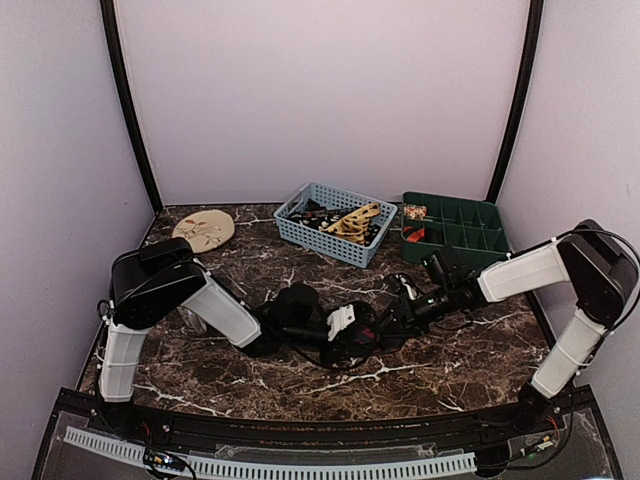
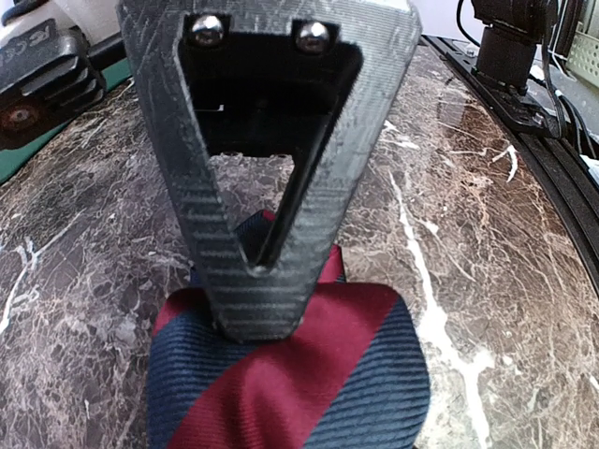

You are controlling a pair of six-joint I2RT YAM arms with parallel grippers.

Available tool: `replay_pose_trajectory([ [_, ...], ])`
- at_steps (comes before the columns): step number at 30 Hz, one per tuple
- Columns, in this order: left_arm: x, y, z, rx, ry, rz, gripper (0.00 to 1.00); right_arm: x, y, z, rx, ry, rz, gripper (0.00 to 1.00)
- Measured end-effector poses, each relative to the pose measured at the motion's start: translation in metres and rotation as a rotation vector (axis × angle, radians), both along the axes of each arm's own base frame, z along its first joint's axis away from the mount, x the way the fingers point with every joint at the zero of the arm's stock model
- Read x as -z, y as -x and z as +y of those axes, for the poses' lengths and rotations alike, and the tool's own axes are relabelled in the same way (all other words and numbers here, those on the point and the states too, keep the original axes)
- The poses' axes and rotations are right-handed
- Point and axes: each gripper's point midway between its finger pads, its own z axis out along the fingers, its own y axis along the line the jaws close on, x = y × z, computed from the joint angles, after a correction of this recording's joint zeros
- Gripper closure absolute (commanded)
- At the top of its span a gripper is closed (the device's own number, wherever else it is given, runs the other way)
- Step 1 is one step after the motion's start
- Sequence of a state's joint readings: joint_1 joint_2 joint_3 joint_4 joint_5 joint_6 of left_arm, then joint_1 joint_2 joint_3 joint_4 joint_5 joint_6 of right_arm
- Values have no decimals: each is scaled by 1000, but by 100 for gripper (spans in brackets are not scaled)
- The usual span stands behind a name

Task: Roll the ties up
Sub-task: Roll the tie at the center of the board.

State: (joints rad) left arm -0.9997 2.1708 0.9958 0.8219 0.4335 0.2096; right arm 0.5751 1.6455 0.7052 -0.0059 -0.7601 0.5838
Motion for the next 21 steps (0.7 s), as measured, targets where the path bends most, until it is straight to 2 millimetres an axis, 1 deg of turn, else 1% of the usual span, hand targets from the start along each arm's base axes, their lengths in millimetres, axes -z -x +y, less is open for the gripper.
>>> replay_pose_trajectory([
  [2,0,0,0,1,-4,0,68,-1,-1,1,-7,-8,-13,88],
  [3,0,0,0,1,-5,1,64,-2,-1,2,-8,-14,-13,97],
  [4,0,0,0,1,-6,1,61,-3,-2,3,-17,-20,-26,100],
  [9,1,0,0,-3,-17,14,48,-1,-3,3,-27,-15,-46,100],
  [11,2,0,0,-8,-22,26,45,1,-4,2,-30,-10,-56,100],
  [17,1,-1,0,-25,-15,60,42,11,-8,-10,-4,18,-73,100],
  [21,-3,-2,-2,-37,3,82,42,19,-10,-19,17,38,-77,100],
])
